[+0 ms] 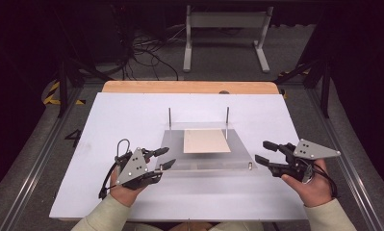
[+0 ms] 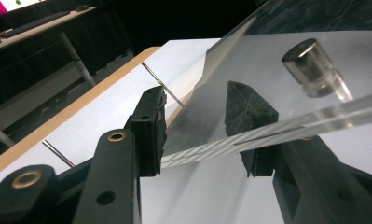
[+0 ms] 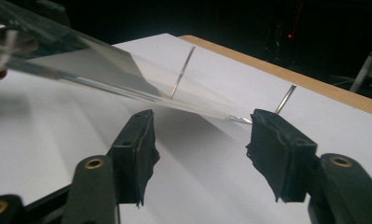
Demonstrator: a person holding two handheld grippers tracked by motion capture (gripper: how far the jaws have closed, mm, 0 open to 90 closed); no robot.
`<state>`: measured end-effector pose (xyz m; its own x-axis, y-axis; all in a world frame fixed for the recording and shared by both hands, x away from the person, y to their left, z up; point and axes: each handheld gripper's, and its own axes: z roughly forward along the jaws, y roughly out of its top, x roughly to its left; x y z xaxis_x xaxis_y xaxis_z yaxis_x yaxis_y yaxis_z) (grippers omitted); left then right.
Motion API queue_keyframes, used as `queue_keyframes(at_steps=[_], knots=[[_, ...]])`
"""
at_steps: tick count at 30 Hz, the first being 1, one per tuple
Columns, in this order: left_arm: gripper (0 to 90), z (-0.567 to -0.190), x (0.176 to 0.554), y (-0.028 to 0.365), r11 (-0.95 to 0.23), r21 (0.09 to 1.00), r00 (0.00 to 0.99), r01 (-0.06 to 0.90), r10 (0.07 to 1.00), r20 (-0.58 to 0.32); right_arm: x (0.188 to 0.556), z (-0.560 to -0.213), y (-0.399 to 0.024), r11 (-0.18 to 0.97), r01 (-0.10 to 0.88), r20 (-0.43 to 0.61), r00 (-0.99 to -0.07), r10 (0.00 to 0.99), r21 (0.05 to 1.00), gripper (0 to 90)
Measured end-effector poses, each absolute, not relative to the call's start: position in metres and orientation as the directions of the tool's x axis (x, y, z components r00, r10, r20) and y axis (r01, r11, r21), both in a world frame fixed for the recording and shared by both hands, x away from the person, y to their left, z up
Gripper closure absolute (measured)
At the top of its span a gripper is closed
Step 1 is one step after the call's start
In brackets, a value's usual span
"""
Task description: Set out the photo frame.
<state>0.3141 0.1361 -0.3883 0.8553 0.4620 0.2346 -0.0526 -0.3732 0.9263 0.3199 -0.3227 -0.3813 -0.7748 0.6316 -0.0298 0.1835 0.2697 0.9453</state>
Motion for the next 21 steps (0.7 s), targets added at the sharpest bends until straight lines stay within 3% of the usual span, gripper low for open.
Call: queue_keyframes(at_steps=[10,21], knots=[[56.8,-0.389,0.314,0.136,-0.377,0.925,0.856,-0.052,0.461,0.236,0.303,-0.373,-0.295,0.271,0.073,-0.084,-0.846,0.526,0.960,30.8],[56.7,-0.389,0.314,0.136,-0.377,0.925,0.860,-0.052,0.454,0.233,0.325,-0.389,-0.267,0.317,-0.014,-0.175,-0.857,0.485,0.948,33.9]])
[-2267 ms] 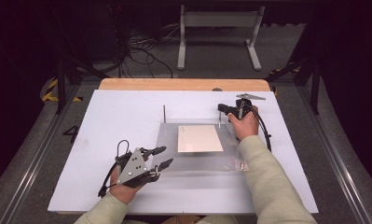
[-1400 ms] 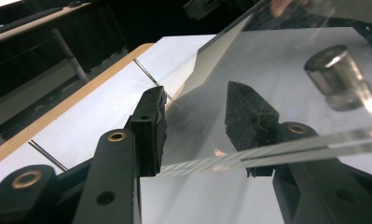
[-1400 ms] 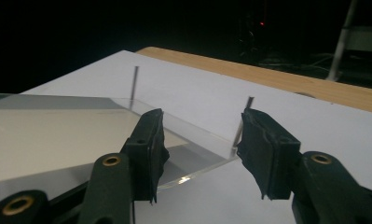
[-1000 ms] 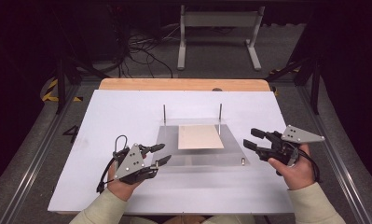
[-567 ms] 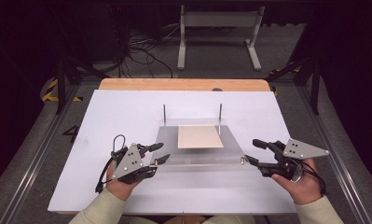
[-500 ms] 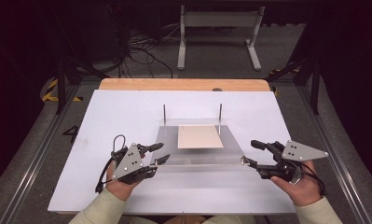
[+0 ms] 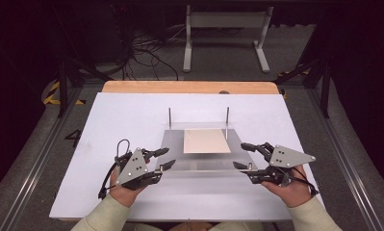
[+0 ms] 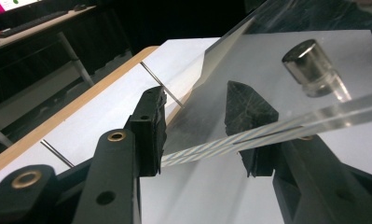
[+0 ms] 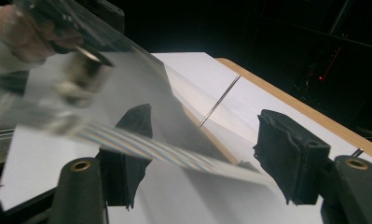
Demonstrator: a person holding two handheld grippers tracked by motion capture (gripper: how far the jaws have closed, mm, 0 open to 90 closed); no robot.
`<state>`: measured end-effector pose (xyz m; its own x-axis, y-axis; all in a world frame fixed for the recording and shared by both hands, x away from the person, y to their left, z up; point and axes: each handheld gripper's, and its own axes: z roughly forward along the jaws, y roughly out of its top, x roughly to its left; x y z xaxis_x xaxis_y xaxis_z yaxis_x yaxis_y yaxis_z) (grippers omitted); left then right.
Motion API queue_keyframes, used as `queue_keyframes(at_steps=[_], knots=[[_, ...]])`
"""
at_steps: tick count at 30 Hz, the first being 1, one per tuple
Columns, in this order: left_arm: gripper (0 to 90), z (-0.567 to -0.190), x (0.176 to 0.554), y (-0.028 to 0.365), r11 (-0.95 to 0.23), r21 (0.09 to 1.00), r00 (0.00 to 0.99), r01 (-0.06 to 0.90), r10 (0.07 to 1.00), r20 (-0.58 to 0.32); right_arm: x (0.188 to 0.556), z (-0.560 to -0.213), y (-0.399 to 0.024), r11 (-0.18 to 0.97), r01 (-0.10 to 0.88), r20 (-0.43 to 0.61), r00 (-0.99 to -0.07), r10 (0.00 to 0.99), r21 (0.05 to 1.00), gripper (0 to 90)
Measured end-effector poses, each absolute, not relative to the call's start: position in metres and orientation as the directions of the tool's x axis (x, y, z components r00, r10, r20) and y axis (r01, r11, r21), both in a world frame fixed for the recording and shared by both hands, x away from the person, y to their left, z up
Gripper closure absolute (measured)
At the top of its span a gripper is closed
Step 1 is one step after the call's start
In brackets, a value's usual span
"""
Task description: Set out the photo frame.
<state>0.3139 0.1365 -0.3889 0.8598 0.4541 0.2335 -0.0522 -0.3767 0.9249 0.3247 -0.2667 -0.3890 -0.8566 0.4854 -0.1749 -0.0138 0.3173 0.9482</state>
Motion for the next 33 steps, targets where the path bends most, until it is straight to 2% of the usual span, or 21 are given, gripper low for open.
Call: queue_keyframes(at_steps=[2,9,18,33], knots=[[56.7,-0.389,0.314,0.137,-0.376,0.925,0.861,-0.052,0.453,0.233,0.330,-0.393,-0.260,0.324,-0.028,-0.191,-0.853,0.486,0.946,35.2],[56.8,-0.389,0.314,0.136,-0.372,0.927,0.861,-0.055,0.453,0.233,0.337,-0.394,-0.253,0.343,-0.058,-0.226,-0.851,0.474,0.938,51.9],[57.1,-0.388,0.314,0.135,-0.374,0.925,0.856,-0.059,0.458,0.240,0.339,-0.391,-0.256,0.358,-0.035,-0.207,-0.866,0.455,0.933,55.3],[51.7,-0.380,0.323,0.140,-0.305,0.952,0.866,0.006,0.477,0.147,0.342,-0.379,-0.250,0.375,-0.008,-0.190,-0.872,0.452,0.927,58.8]])
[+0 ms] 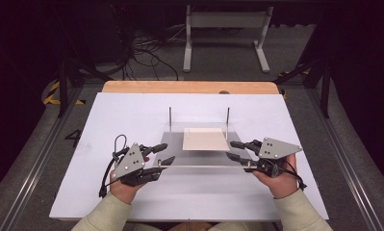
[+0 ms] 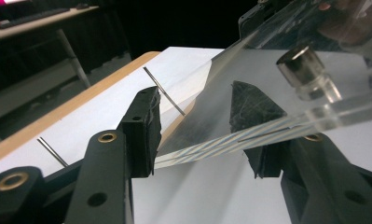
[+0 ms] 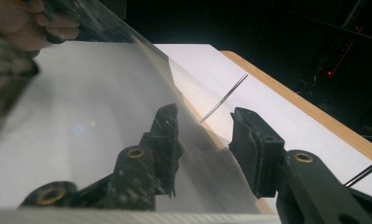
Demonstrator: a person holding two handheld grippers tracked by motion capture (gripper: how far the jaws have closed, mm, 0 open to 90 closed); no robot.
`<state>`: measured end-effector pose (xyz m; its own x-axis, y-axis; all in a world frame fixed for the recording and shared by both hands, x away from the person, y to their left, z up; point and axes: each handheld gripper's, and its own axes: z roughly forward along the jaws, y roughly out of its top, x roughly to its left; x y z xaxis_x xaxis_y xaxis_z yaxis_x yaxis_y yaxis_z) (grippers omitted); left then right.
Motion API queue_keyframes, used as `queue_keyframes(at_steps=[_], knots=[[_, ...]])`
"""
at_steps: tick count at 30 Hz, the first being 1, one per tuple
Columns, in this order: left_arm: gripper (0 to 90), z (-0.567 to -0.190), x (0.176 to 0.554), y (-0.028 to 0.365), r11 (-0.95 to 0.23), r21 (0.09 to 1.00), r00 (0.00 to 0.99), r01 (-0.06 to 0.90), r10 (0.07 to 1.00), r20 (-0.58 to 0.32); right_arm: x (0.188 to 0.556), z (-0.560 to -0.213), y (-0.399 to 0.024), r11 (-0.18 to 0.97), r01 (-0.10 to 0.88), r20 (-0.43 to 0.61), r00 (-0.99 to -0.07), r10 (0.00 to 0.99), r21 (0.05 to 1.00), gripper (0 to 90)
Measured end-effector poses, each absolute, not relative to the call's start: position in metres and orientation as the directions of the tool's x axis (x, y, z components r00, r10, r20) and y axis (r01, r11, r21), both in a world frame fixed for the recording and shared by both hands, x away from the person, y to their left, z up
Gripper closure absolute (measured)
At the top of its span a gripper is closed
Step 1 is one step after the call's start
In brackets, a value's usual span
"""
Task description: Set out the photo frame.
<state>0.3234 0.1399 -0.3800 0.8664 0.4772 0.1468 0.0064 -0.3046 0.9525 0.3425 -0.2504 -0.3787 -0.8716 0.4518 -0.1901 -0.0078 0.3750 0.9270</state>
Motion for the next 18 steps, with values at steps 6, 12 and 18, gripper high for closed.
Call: queue_keyframes(at_steps=[6,12,18], knots=[[54.7,-0.368,0.323,0.141,-0.309,0.950,0.841,-0.053,0.498,0.209,0.348,-0.367,-0.250,0.360,0.005,-0.168,-0.878,0.448,0.933,59.5],[57.8,-0.352,0.322,0.143,-0.289,0.953,0.828,-0.095,0.508,0.237,0.348,-0.350,-0.250,0.339,-0.019,-0.180,-0.876,0.449,0.941,60.7],[58.5,-0.340,0.320,0.144,-0.273,0.958,0.824,-0.091,0.519,0.226,0.344,-0.340,-0.248,0.321,-0.037,-0.192,-0.864,0.465,0.946,60.8]])
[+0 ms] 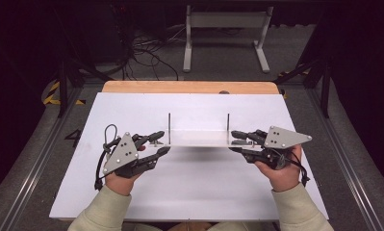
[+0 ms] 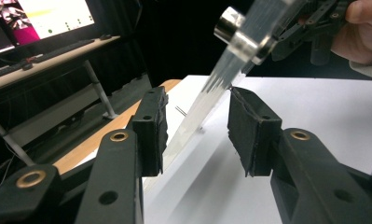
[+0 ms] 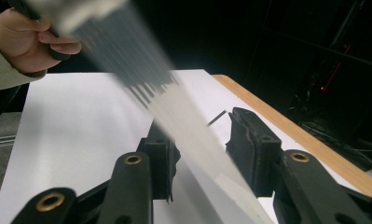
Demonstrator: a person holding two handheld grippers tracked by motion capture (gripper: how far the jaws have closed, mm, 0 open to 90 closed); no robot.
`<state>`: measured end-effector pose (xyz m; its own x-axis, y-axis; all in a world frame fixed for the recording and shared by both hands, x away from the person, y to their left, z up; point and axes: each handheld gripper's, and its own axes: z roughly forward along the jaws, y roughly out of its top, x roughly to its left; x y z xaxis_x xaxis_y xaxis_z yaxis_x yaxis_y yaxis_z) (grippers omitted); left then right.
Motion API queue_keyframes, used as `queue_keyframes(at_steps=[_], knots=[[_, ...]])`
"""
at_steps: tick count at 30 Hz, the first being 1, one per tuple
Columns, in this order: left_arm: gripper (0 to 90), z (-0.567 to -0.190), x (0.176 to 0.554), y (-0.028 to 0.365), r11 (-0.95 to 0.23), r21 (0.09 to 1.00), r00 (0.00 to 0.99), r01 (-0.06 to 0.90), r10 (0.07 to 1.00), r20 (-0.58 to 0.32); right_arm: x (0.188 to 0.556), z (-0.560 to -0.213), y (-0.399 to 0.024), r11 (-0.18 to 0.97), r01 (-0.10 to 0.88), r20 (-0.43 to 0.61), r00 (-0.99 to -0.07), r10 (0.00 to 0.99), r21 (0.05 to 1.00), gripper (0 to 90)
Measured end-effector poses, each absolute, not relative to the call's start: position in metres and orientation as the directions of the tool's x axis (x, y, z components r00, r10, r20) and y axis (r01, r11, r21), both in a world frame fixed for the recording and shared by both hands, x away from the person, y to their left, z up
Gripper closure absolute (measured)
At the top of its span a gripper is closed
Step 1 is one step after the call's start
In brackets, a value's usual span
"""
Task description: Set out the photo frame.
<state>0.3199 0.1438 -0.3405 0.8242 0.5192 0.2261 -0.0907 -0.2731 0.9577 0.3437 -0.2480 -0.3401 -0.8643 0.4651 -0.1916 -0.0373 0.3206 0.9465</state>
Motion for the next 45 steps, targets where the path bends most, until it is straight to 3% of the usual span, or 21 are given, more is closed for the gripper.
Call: queue_keyframes(at_steps=[14,22,29,45], knots=[[61.6,-0.319,0.306,0.142,-0.268,0.953,0.785,-0.144,0.556,0.275,0.325,-0.317,-0.239,0.364,-0.102,-0.293,-0.803,0.519,0.926,59.9],[61.7,-0.311,0.298,0.147,-0.235,0.959,0.786,-0.159,0.557,0.267,0.317,-0.309,-0.239,0.330,-0.102,-0.265,-0.826,0.498,0.938,62.5],[62.3,-0.303,0.291,0.155,-0.154,0.979,0.813,-0.132,0.548,0.196,0.302,-0.297,-0.238,0.286,-0.119,-0.248,-0.847,0.471,0.951,65.8],[62.4,-0.290,0.273,0.155,-0.140,0.987,0.828,-0.079,0.542,0.143,0.283,-0.281,-0.242,0.208,-0.103,-0.186,-0.882,0.433,0.973,67.9]])
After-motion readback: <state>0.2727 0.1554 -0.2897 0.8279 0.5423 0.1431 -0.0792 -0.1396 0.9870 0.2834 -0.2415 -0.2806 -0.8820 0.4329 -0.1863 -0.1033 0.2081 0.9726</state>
